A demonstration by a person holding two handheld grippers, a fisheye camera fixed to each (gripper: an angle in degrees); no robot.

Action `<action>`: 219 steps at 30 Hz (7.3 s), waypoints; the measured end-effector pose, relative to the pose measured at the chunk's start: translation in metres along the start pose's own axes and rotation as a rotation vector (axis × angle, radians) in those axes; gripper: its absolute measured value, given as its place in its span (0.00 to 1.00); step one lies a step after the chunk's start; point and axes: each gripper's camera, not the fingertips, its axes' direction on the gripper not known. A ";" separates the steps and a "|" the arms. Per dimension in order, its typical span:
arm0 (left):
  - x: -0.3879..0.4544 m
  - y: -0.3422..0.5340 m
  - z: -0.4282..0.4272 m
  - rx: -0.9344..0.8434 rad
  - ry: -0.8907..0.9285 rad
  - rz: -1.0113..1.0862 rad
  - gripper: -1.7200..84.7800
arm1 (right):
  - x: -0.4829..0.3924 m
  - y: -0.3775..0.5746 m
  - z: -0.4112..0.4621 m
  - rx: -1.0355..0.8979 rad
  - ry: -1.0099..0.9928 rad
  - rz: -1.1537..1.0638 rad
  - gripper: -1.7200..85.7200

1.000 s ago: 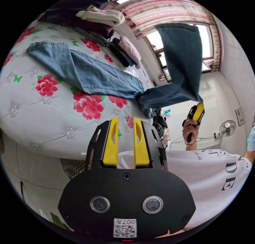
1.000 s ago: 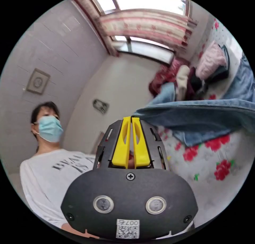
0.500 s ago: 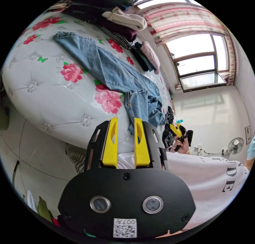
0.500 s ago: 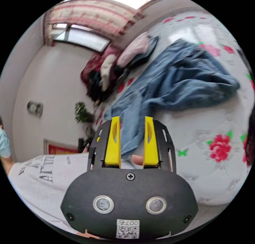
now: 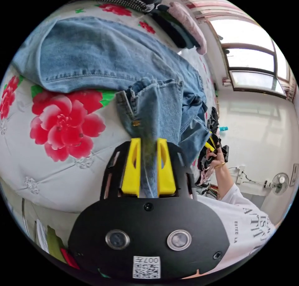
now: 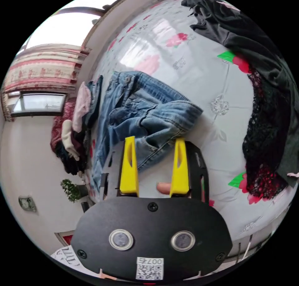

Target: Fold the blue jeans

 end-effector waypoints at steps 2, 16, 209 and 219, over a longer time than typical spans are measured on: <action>0.007 0.002 -0.003 0.034 0.005 0.024 0.03 | -0.008 -0.011 -0.012 0.043 0.004 -0.032 0.08; -0.056 0.171 -0.069 0.349 -0.174 -0.326 0.06 | -0.003 0.040 -0.071 0.441 0.301 -0.074 0.08; -0.176 0.263 -0.087 0.614 -0.250 -0.315 0.01 | -0.282 0.327 0.432 -0.879 0.047 -1.858 0.02; -0.207 0.285 -0.127 0.642 -0.289 -0.173 0.14 | -0.296 0.242 0.506 -0.831 -0.041 -1.664 0.04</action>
